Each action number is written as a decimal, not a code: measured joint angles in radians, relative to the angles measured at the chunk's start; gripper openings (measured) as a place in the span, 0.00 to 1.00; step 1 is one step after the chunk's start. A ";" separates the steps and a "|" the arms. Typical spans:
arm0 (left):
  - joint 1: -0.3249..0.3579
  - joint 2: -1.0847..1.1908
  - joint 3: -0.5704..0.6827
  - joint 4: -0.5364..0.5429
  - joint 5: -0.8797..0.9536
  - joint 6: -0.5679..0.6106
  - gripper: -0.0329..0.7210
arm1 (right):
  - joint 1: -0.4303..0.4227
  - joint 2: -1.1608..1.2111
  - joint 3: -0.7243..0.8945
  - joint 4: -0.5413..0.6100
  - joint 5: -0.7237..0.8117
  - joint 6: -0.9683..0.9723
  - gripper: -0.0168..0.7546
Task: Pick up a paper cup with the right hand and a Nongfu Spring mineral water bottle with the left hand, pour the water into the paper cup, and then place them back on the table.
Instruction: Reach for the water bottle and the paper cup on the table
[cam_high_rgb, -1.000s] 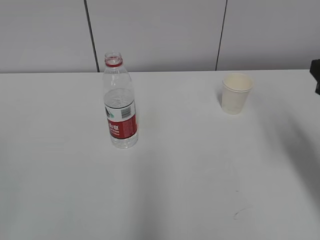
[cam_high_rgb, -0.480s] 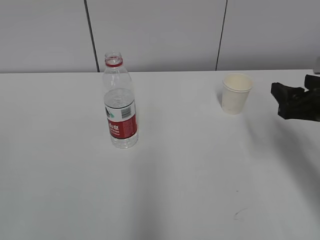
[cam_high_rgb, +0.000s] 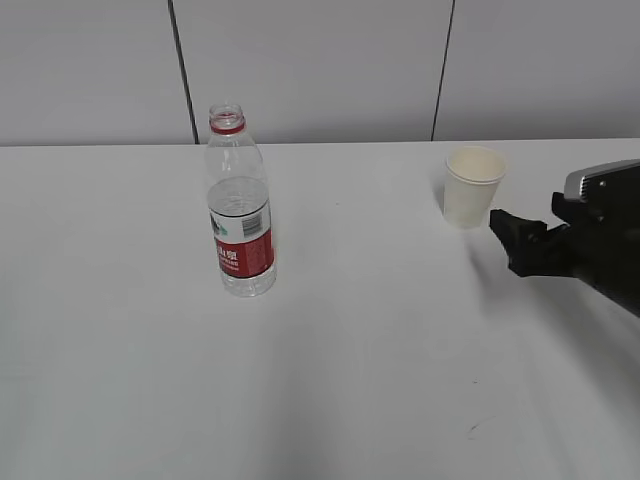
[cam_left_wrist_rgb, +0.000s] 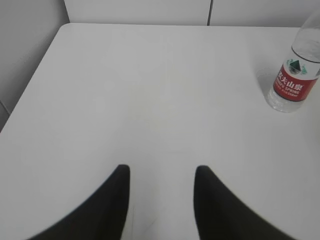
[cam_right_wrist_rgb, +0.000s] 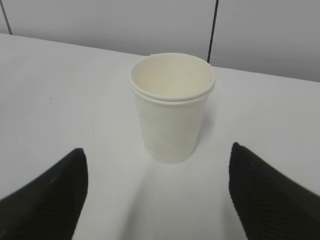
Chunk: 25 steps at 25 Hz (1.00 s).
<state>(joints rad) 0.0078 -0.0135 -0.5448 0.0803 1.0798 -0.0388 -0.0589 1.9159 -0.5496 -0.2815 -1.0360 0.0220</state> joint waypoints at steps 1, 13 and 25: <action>0.000 0.000 0.000 0.000 0.000 0.000 0.44 | 0.000 0.024 -0.011 0.000 -0.008 0.001 0.88; 0.000 0.093 -0.022 -0.038 -0.249 0.000 0.93 | 0.000 0.177 -0.183 -0.015 -0.030 0.012 0.88; -0.002 0.590 -0.022 -0.334 -0.726 0.244 0.89 | 0.000 0.313 -0.374 -0.055 0.011 0.040 0.88</action>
<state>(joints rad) 0.0058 0.5765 -0.5666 -0.2537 0.3539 0.2056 -0.0589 2.2292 -0.9236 -0.3360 -1.0252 0.0623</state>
